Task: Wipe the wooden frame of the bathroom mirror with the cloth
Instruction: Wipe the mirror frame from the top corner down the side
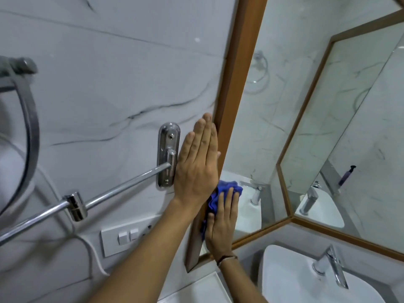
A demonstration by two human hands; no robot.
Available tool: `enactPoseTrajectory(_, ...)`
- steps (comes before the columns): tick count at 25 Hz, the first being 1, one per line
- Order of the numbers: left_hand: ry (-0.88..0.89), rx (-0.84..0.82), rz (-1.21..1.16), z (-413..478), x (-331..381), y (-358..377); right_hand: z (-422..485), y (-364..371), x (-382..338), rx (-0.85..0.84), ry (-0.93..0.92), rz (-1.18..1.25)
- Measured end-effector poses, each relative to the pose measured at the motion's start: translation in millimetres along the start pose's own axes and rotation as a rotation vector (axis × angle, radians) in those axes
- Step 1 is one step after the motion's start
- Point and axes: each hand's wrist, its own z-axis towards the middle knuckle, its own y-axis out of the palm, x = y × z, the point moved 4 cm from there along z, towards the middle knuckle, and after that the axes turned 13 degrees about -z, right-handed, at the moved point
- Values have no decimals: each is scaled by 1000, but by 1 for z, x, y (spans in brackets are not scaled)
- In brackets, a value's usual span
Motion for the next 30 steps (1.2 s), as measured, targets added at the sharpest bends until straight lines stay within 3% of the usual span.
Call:
enactPoseTrajectory(3,15,7,50,-14,0,1,53,-22,-4,119,-179,27)
enactPoseTrajectory(6,-3,-12,-8,-29,-3,7,158,-34,-2,378,-138,44)
enactPoseTrajectory(8,-3,-25,-15,-41,-5,13,159,-23,-2,421,-84,62)
enactPoseTrajectory(13,70,-120,70,-94,-14,17,-49,20,-3,4,109,63)
enactPoseTrajectory(15,92,-147,80,-109,-14,20,-42,23,-1,27,44,64)
enactPoseTrajectory(18,39,-125,69,-120,-7,22,55,2,3,268,-80,35)
enactPoseTrajectory(20,9,-134,50,-129,-6,30,92,6,13,386,-48,38)
enactPoseTrajectory(22,-4,-133,47,-139,-6,34,65,21,15,356,10,83)
enactPoseTrajectory(27,-70,-159,58,-156,-2,30,-92,51,16,-31,156,76)
enactPoseTrajectory(30,-86,-192,62,-175,0,30,-67,43,18,13,64,84)
